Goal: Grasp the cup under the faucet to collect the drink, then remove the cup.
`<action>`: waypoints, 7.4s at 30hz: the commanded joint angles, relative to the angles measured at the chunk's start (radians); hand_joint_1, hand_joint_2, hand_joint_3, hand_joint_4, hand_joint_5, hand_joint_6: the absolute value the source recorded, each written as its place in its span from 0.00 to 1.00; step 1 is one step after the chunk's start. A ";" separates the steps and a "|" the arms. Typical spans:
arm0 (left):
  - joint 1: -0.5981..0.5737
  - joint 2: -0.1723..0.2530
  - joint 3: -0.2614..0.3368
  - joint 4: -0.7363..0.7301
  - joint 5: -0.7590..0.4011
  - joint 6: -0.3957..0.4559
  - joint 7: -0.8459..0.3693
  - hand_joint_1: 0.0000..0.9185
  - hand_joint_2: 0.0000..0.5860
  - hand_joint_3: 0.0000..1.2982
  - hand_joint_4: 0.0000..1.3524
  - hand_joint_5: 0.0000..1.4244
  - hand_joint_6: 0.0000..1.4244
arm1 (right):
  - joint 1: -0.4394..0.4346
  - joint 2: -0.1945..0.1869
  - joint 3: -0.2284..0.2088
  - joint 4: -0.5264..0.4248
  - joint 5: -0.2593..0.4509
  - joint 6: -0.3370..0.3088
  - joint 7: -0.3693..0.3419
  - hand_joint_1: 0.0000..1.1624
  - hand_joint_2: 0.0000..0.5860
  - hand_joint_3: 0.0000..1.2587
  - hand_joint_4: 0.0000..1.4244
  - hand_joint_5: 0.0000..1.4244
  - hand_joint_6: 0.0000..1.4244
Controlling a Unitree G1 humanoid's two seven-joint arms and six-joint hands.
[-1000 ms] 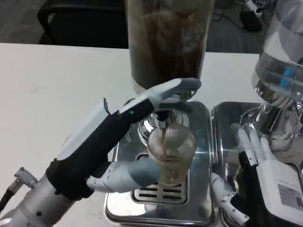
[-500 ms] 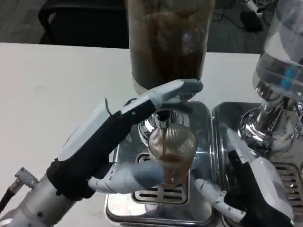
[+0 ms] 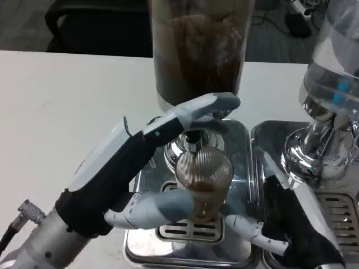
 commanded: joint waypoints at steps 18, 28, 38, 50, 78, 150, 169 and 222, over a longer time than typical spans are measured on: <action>0.010 0.002 -0.015 -0.019 0.015 0.016 -0.011 0.00 0.20 0.17 0.10 0.23 0.17 | -0.094 0.092 -0.008 0.162 0.066 -0.155 -0.021 0.57 0.36 0.00 0.00 0.00 0.00; 0.015 0.009 -0.011 -0.031 0.010 0.029 -0.017 0.00 0.20 0.17 0.11 0.23 0.17 | -0.048 0.063 -0.030 0.137 0.103 -0.181 0.007 0.57 0.36 0.00 0.00 0.00 0.00; 0.010 0.015 -0.009 -0.030 0.008 0.031 -0.021 0.00 0.20 0.17 0.11 0.23 0.17 | -0.034 0.054 -0.024 0.129 0.117 -0.206 0.039 0.57 0.36 0.00 0.00 0.00 0.00; 0.013 0.020 -0.005 -0.017 -0.001 0.030 -0.028 0.00 0.20 0.17 0.11 0.23 0.16 | -0.068 0.104 -0.020 0.179 0.115 -0.228 0.019 0.58 0.34 0.00 0.00 0.00 0.00; -0.005 0.016 0.011 -0.032 0.009 0.036 -0.010 0.00 0.20 0.18 0.11 0.24 0.16 | -0.137 0.103 0.018 0.239 0.108 -0.213 0.085 0.60 0.33 0.00 0.00 0.00 0.00; 0.184 0.013 0.340 0.564 0.285 -0.236 0.320 0.00 0.21 0.08 0.00 0.09 0.03 | -0.255 0.171 0.020 0.464 0.132 -0.314 0.047 0.67 0.31 0.00 0.00 0.00 0.08; 0.188 0.022 0.321 0.569 0.275 -0.233 0.354 0.00 0.22 0.09 0.00 0.10 0.03 | -0.251 0.176 0.024 0.495 0.156 -0.312 0.069 0.76 0.30 0.01 0.15 0.16 0.31; 0.171 0.026 0.286 0.570 0.254 -0.213 0.344 0.00 0.22 0.12 0.00 0.11 0.04 | -0.197 0.209 0.007 0.390 -0.002 -0.333 -0.203 0.94 0.21 0.57 0.54 0.59 0.79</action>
